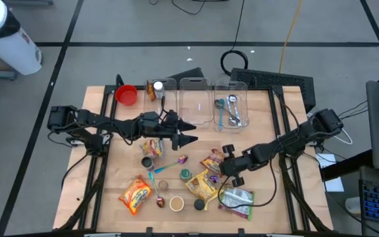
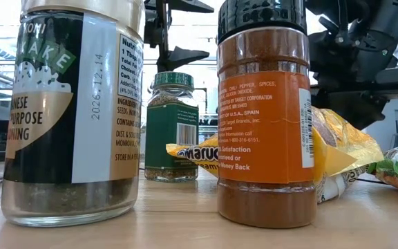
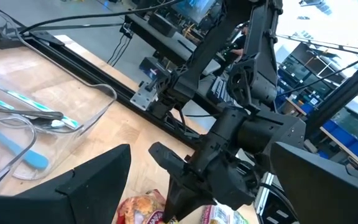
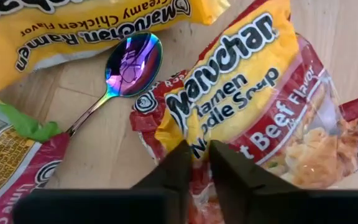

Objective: Pick & Place Food Item
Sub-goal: Put the red noodle pack into the middle transparent bin

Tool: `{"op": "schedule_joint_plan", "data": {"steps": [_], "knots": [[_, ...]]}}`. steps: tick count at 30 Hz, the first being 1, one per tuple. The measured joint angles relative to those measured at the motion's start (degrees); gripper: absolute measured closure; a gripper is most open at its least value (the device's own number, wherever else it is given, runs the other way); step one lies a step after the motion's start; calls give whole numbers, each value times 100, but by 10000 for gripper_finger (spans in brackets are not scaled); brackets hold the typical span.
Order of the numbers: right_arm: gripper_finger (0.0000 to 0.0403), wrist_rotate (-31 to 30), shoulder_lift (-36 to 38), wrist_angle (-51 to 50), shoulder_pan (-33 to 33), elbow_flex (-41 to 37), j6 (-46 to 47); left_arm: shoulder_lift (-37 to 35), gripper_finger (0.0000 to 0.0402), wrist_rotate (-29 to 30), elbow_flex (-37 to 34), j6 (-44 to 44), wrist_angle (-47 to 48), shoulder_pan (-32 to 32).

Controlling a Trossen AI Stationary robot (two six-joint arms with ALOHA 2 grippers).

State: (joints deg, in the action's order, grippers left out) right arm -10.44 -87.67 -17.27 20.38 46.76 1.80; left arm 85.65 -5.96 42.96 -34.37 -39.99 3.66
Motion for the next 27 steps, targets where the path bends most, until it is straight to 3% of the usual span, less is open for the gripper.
{"op": "schedule_joint_plan", "data": {"steps": [3, 9, 18, 23, 27], "knots": [[397, 2, 57, -8, 0, -8, -49, 0, 7, 0, 0, 0, 0, 0], [401, -218, 525, 81, 0, -21, -272, 0, 7, 2, 0, -41, -3, 0], [402, -1906, 1469, 489, 28, -21, -1451, 0, 7, 51, 0, -240, -54, 7], [402, -3132, 1666, 1429, 122, -17, -2709, 0, 7, 163, 0, -370, -61, 11], [403, -3669, 1664, 2108, 127, -17, -3651, 0, 7, 352, 0, -473, -63, 43]]}}
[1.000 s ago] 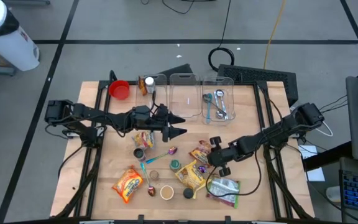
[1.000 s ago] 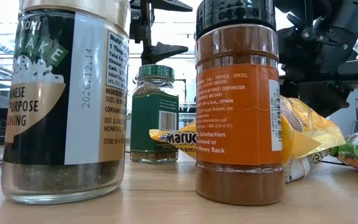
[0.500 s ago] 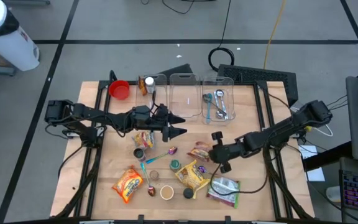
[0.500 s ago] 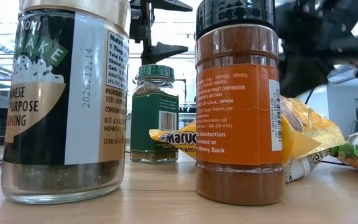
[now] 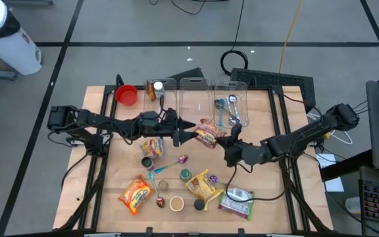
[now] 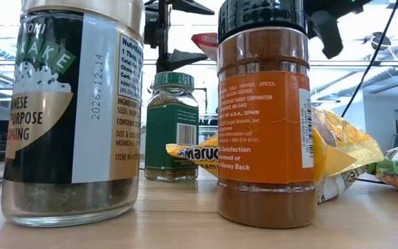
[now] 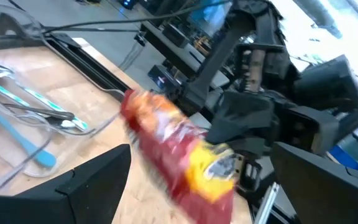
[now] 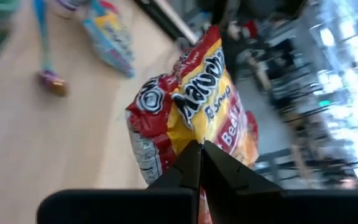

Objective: Pick & Place Food Item
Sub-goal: Put the red noodle pack into the middle transparent bin

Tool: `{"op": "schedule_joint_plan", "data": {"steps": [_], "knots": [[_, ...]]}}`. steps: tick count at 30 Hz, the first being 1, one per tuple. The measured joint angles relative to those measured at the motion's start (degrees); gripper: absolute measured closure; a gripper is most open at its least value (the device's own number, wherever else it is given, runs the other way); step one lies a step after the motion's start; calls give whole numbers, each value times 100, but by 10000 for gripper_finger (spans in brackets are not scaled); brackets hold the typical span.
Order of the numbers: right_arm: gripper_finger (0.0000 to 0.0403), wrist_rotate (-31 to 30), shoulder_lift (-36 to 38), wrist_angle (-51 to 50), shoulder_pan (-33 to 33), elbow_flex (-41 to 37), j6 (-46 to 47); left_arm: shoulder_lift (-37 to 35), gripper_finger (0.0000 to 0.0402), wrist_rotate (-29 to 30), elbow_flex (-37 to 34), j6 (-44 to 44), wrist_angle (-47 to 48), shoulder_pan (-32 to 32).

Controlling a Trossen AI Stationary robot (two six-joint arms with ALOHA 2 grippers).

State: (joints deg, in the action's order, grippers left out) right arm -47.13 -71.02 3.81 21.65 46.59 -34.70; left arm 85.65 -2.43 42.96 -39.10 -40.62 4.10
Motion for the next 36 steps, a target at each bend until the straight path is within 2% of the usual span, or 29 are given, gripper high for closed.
{"op": "schedule_joint_plan", "data": {"steps": [8, 14, 17, 21, 26, 29, 36], "knots": [[403, -581, 0, 456, 0, 0, -654, 0, 7, 103, 0, -109, -20, 87], [403, -666, -4, 453, -4, 0, -668, 0, 7, 102, -2, -183, -291, 88], [403, -665, -4, 455, -36, 0, -668, 0, 23, 100, -2, -244, -323, 88], [403, -664, -4, 453, -136, 0, -668, 0, 85, 97, -2, -300, -325, 88], [403, -638, -4, 455, -219, 0, -668, 0, 191, 102, -2, -307, -293, 92], [403, -407, -4, 455, -219, 0, -655, 0, 251, 104, -2, -307, -293, 116], [403, -367, -4, 503, -238, 2, -550, 0, 364, -74, -2, -198, -299, 279]]}}
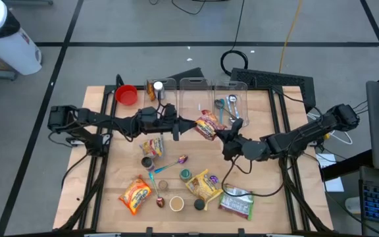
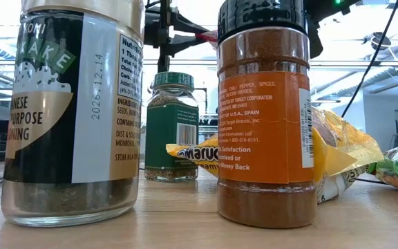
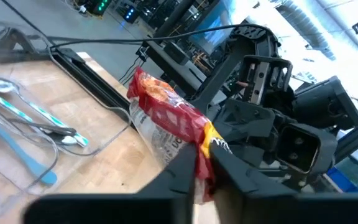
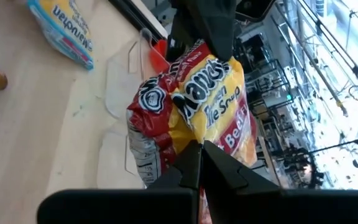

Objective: Pick & Place Food Item
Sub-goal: Put the red noodle pack into the middle transparent bin

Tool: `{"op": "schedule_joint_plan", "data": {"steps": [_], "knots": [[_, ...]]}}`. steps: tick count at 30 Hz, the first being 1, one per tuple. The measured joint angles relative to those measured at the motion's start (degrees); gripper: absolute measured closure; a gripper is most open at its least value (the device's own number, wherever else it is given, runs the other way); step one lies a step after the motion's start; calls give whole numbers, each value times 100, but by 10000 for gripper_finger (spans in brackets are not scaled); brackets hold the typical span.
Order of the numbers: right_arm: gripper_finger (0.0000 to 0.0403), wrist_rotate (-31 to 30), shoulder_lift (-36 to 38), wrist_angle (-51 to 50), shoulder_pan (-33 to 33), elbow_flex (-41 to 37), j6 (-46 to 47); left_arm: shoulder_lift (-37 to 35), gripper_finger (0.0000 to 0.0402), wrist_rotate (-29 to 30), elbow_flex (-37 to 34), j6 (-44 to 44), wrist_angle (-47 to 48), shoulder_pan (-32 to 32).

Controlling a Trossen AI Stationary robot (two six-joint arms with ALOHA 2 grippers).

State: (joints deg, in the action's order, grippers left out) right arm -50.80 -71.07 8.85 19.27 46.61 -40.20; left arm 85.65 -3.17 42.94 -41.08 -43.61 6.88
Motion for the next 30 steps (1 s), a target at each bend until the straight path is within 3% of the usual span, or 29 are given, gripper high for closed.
{"op": "schedule_joint_plan", "data": {"steps": [3, 7, 12, 16, 24, 30], "knots": [[394, 32, 0, 71, 2, 0, 608, -2, 394, -12, 0, 304, -13, 69], [353, 467, 57, 82, 10, 0, 1544, -23, 393, 12, -2, 548, -242, 270], [292, 457, 281, 94, 104, 2, 2680, -192, 395, 22, -2, 972, -338, 682], [258, 461, 510, 68, 238, 2, 2990, -251, 398, 242, 104, 1324, -251, 1057], [237, 450, 719, -453, 340, 2, 3440, -238, 398, 517, 1329, 2410, 2547, 1671], [246, 443, 752, -582, 336, -124, 3610, -177, 398, 689, 1469, 3497, 2821, 1949]]}}
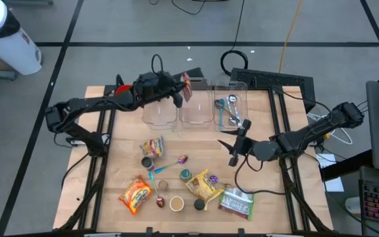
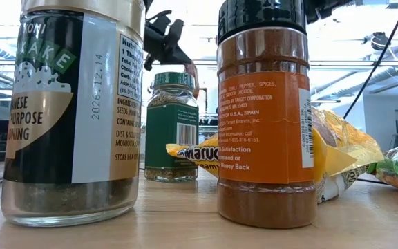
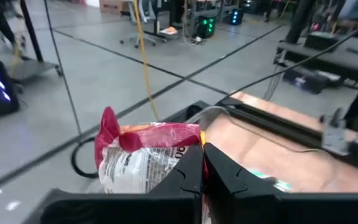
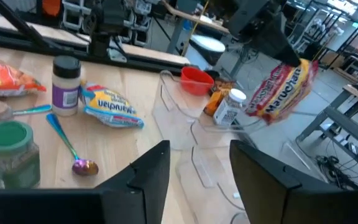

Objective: Pick & Place Food Item
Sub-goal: Put the red noodle pack into the middle transparent bin

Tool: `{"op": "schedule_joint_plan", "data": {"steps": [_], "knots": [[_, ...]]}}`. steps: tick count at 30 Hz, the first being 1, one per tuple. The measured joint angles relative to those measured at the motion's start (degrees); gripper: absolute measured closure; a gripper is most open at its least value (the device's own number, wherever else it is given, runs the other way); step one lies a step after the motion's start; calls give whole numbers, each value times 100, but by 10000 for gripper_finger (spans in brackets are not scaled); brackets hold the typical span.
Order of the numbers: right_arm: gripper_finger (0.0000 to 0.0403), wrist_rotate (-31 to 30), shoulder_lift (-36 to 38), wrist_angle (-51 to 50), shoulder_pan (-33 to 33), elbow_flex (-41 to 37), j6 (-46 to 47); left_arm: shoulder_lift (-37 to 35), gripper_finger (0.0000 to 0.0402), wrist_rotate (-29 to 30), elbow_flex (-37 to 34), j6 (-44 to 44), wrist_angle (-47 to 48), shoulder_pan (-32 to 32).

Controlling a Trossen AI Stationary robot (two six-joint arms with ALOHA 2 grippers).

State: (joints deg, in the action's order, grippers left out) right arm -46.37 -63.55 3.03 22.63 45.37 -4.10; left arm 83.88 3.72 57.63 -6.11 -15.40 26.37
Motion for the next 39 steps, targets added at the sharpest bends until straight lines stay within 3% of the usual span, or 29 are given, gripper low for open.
{"op": "schedule_joint_plan", "data": {"steps": [7, 12, 25, 39], "knots": [[255, -3, 22, 15, -2, -76, -6, 717, 398, 61, 0, 161, -331, 164], [253, -2, 28, 0, -2, -75, -7, 1308, 398, 572, -4, 488, -525, 173], [261, -4, 28, -116, -2, -77, -82, 1498, 395, 1623, -3, 1036, -343, 174], [262, -4, 26, -116, -7, -77, -107, 2008, 385, 1740, -2, 982, -419, 184]]}}
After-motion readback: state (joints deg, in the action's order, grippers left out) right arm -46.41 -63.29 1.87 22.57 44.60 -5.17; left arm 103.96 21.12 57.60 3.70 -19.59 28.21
